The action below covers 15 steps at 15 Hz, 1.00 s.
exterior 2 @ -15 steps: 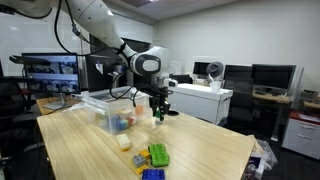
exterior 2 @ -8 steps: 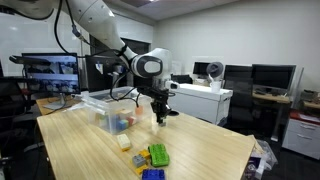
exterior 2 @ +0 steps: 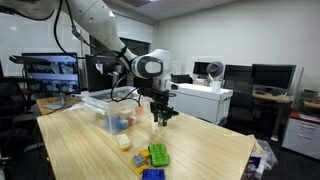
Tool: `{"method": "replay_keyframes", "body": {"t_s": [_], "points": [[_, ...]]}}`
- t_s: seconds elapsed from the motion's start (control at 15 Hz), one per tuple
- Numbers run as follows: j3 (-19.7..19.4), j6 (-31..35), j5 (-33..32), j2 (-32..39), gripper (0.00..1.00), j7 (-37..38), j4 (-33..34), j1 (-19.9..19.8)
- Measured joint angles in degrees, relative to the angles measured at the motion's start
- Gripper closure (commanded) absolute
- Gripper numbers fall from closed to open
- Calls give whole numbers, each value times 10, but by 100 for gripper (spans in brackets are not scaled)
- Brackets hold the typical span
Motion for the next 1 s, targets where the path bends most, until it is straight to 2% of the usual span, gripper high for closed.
{"method": "replay_keyframes", "body": {"t_s": [0.13, 0.6, 0.67, 0.73, 1.0], "points": [[2, -1, -1, 1, 0, 0, 0, 0], [15, -1, -1, 14, 0, 1, 24, 8], [15, -1, -1, 18, 10, 1, 29, 8], [15, -1, -1, 22, 27, 1, 36, 8], [15, -1, -1, 38, 55, 2, 57, 7]]}}
